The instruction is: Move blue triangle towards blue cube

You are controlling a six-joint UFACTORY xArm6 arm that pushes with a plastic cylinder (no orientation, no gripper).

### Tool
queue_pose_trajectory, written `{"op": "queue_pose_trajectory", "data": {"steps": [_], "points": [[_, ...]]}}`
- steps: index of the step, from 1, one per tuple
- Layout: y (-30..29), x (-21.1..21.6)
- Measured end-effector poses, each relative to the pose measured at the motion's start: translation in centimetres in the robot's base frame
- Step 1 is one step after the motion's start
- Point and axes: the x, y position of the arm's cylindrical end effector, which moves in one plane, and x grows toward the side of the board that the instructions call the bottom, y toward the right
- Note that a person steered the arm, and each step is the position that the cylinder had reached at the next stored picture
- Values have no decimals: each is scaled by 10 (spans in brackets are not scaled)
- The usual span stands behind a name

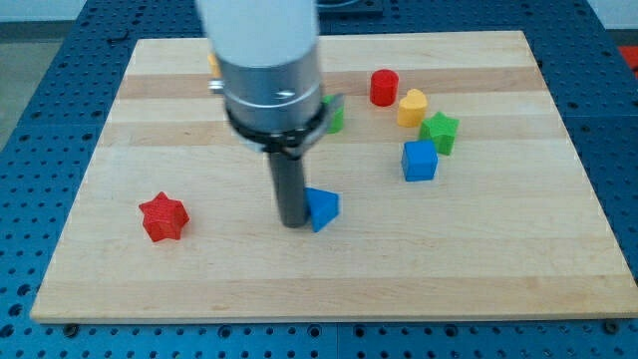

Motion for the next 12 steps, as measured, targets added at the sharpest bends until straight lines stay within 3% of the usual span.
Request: {"op": "queue_pose_trajectory", "data": {"steps": [2,6,10,12], "points": [[42,-6],[48,23],[86,-3],[77,6]]}}
